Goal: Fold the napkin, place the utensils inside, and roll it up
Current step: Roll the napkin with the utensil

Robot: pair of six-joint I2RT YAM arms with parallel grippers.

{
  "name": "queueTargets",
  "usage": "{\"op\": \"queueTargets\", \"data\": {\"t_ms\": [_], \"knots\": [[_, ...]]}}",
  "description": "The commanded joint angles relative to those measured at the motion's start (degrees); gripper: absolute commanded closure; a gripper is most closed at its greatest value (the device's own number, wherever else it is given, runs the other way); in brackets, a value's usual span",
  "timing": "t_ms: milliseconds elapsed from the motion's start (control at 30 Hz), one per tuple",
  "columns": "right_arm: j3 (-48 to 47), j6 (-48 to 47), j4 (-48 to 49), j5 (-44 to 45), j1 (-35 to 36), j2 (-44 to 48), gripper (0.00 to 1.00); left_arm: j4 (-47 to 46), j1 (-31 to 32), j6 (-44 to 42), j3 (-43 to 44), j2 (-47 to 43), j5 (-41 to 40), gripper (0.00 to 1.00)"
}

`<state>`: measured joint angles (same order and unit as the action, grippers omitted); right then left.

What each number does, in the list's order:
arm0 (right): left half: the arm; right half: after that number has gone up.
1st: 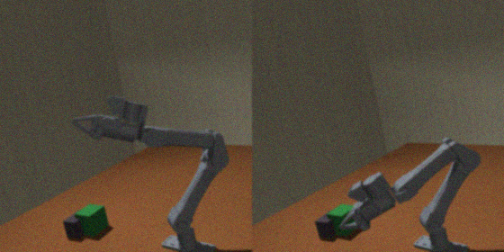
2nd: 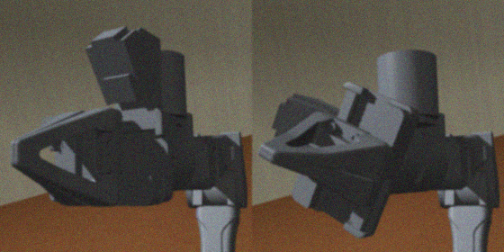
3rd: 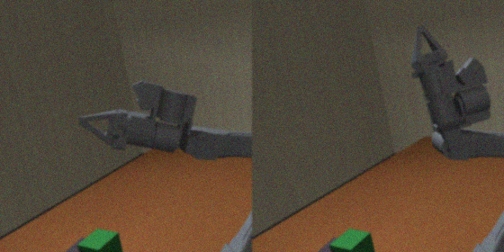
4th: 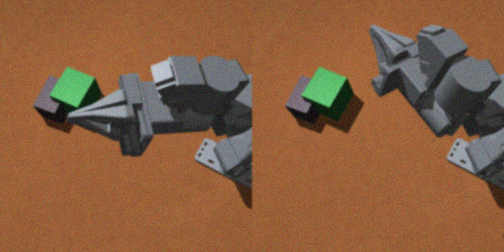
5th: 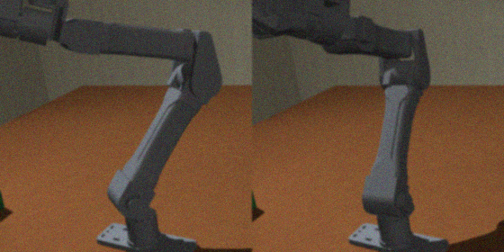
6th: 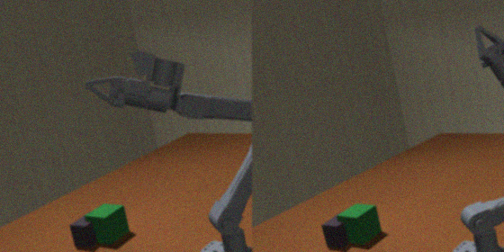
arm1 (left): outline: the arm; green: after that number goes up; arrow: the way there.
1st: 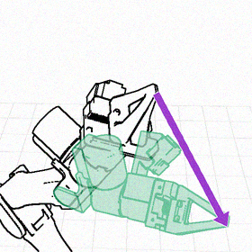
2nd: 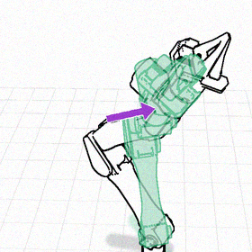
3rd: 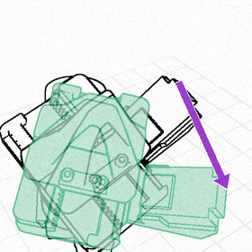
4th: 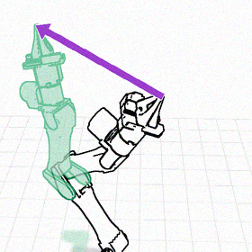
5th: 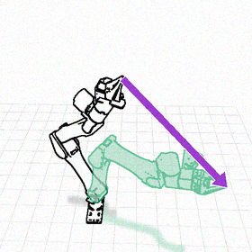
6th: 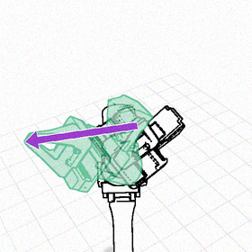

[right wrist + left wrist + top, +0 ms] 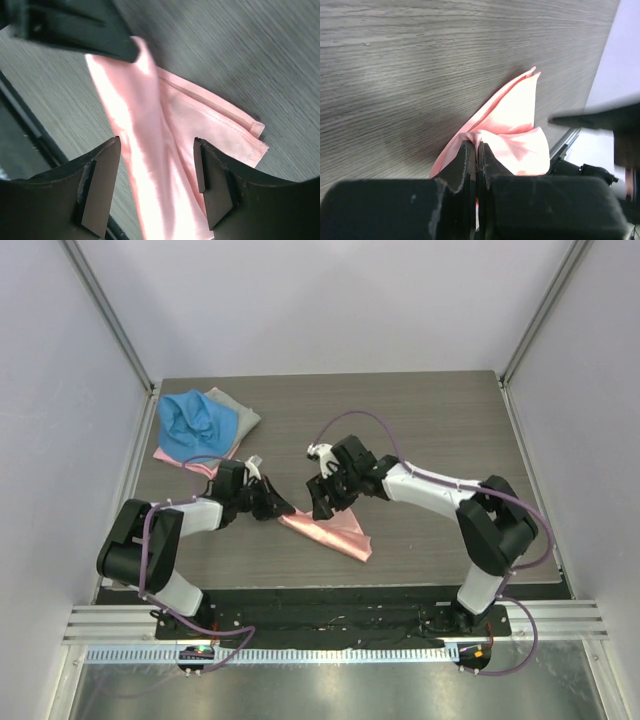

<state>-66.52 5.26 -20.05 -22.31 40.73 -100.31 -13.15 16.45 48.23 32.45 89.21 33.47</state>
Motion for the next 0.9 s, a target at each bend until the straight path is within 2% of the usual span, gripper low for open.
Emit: {"op": "queueTargets", "data": {"t_ms": [0,233,400,633,867], "knots": [[3.67,-7.01,4.58,21.19,10.3,5.3,0.31,11.8,0.16,-2.35,4.81,1.14,-0.51,1.0],[7.28,-12.63,10.2,37.84,20.86,5.39,0.29,17.18,0.08,-2.7,7.98,3.07,-0.51,1.0],[7.46,-15.01,11.26,40.59,23.78,3.46,0.29,18.15,0.08,-2.88,8.77,3.87,-0.51,1.0],[8.34,-15.28,11.09,38.13,24.05,1.09,0.3,18.95,0.08,-3.23,9.65,4.57,-0.51,1.0],[7.55,-14.31,10.48,42.08,23.43,-2.17,0.31,19.39,0.08,-4.19,10.44,5.1,0.1,1.0]]}}
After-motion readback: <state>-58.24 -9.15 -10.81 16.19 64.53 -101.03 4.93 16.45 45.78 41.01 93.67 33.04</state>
